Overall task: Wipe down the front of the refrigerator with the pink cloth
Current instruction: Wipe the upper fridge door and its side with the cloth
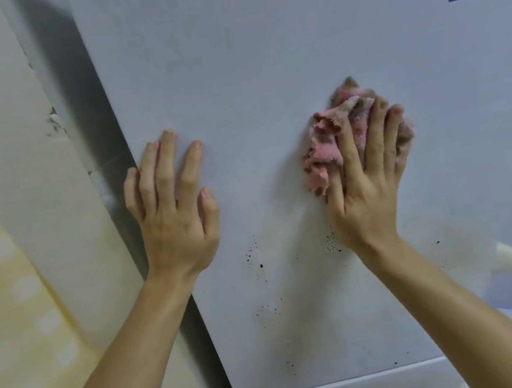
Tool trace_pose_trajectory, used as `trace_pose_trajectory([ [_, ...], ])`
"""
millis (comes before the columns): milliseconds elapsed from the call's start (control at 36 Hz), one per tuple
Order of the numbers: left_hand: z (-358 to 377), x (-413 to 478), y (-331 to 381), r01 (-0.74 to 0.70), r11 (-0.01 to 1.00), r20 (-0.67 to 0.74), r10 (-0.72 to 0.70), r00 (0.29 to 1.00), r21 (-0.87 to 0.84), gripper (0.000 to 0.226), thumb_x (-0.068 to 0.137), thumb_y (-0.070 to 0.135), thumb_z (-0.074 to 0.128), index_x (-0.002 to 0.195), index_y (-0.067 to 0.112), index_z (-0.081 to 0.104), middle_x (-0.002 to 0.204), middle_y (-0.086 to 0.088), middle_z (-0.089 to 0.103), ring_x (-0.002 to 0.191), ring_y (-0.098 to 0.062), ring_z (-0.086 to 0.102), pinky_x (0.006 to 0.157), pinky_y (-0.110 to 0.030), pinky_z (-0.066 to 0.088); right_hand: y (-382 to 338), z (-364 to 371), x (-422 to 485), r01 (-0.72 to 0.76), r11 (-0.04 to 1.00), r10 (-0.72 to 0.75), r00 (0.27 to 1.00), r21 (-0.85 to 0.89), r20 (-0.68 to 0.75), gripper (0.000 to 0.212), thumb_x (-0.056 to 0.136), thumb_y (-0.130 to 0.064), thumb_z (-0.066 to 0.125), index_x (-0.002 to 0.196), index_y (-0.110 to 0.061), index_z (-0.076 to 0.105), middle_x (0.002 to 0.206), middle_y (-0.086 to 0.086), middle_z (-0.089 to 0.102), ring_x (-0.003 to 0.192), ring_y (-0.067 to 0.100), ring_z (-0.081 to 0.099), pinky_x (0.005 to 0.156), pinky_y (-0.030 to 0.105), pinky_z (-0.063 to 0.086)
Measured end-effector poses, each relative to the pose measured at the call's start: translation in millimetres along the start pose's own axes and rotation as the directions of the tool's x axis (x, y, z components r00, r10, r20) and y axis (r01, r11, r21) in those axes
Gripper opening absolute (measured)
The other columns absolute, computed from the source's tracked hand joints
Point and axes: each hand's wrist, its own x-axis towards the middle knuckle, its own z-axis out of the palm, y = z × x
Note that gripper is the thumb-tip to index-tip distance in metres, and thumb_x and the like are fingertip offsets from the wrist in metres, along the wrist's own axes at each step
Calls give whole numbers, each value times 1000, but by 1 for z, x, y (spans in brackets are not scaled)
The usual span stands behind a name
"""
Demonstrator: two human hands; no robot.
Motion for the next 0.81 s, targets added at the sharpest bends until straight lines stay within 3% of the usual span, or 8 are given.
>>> trace_pose_trajectory([
  [111, 1, -4, -8, 11, 999, -1, -11, 1000, -33, 53, 105, 20, 43, 158, 14, 42, 167, -15, 35, 157, -32, 29, 126, -56, 21, -58, 29, -25, 118, 993, -118, 992, 5, 49, 51, 112, -37, 34, 159, -18, 42, 168, 19, 14, 161, 32, 1, 128, 60, 16],
  [278, -4, -11, -28, 39, 996, 14, -38, 999, -80, 56, 106, 25, 35, 159, 10, 39, 169, -14, 33, 160, -28, 23, 128, -55, 18, -120, 57, -51, 305, 952, -304, 942, 15, 145, 51, 111, -35, 46, 160, -25, 39, 170, 12, 14, 161, 29, 11, 131, 53, 8],
  [389, -4, -16, -37, 14, 997, 45, -11, 999, -72, 68, 102, 42, 38, 160, 8, 37, 169, -15, 31, 159, -31, 24, 124, -61, 23, -116, 46, -44, 387, 922, -377, 907, -15, 188, 51, 113, -38, 43, 161, -22, 37, 170, 12, 21, 160, 27, 17, 131, 50, 10],
  [444, -2, -15, -35, 26, 996, 22, -24, 999, -88, 62, 107, 40, 37, 159, 6, 38, 168, -16, 32, 159, -31, 25, 125, -60, 23, -105, 34, -34, 429, 903, -414, 886, -31, 210, 52, 112, -32, 43, 161, -18, 37, 170, 12, 24, 160, 27, 20, 132, 47, 6],
  [528, 2, -16, -30, 73, 991, 1, -74, 997, -116, 56, 105, 13, 39, 160, 7, 37, 169, -15, 32, 159, -30, 24, 127, -57, 21, -89, 20, -11, 350, 935, -338, 928, -56, 154, 53, 108, -17, 36, 161, -9, 36, 168, 18, 28, 159, 33, 20, 132, 47, 3],
  [639, 4, -16, -25, 90, 988, -25, -94, 995, -127, 57, 102, 8, 41, 159, 6, 38, 168, -15, 34, 159, -32, 26, 124, -59, 26, -102, 21, 13, 167, 986, -164, 981, -17, 102, 69, 94, -11, 49, 159, 1, 32, 167, 31, 22, 158, 46, 14, 131, 56, 2],
  [722, 4, -16, -28, 81, 987, -19, -85, 996, -142, 54, 105, 10, 39, 159, 4, 38, 167, -17, 34, 158, -34, 27, 122, -61, 29, -125, 33, 13, 106, 994, -104, 990, -16, 92, 68, 94, -25, 53, 159, -9, 40, 166, 33, 20, 157, 50, 12, 129, 59, 3],
  [806, 1, -16, -33, 54, 985, 5, -54, 999, -161, 54, 106, 11, 39, 159, 4, 36, 168, -17, 33, 158, -34, 26, 123, -60, 28, -132, 46, 10, 126, 989, -127, 992, -81, -2, 53, 107, -43, 49, 156, -23, 49, 165, 26, 30, 157, 40, 20, 129, 58, 15],
])
